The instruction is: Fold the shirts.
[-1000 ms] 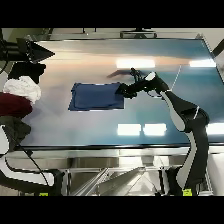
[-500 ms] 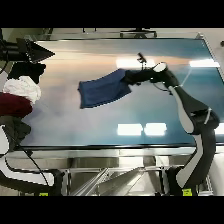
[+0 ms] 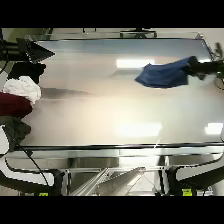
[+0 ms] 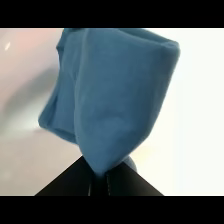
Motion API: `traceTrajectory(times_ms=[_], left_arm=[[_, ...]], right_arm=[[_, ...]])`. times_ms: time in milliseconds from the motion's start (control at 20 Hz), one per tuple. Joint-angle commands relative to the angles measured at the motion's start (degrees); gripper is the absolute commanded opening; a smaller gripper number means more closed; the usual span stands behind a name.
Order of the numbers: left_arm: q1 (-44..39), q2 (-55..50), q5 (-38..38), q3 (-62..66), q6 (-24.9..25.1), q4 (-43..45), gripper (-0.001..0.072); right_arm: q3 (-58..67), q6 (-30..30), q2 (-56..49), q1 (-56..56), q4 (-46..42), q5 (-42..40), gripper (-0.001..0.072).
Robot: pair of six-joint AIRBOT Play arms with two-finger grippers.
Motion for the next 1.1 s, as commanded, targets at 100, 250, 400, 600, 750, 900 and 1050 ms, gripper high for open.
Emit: traceTrajectory(times_ms=[100,250,400,600,750,900,1050], left_arm=[[-1.3,0.0,0.8,-1.6,0.0,0.0,0.0001],[-4.3,0.0,1.6,-6.3,1.0,0.0,0.0001],[-7.0,0.0,2.0,-11.0,1.6,0.0,0.0001],[-9.2,0.0,1.9,-13.5,1.6,0.0,0.0001],[-9.1,0.0,2.0,-12.1,1.6,0.0,0.0001],[-9.1,0.0,2.0,-11.5,1.5,-0.2,0.0001],[-9.2,0.0,2.0,-11.5,1.5,-0.2,0.0001]], right_arm=[[-18.2,1.9,12.3,-20.5,-9.7,-6.1,0.0013],[-34.1,1.9,17.4,-27.9,-10.0,-15.6,0.0013],[-46.3,0.9,19.0,-32.2,-10.0,-22.3,0.0014],[-50.6,-0.7,19.1,-32.8,-10.4,-25.2,0.0014],[-50.6,-0.7,19.1,-32.8,-10.4,-24.7,0.0013],[-50.6,-0.7,19.1,-32.8,-10.4,-24.3,0.0014],[-50.6,-0.7,19.2,-32.8,-10.4,-24.2,0.0016]])
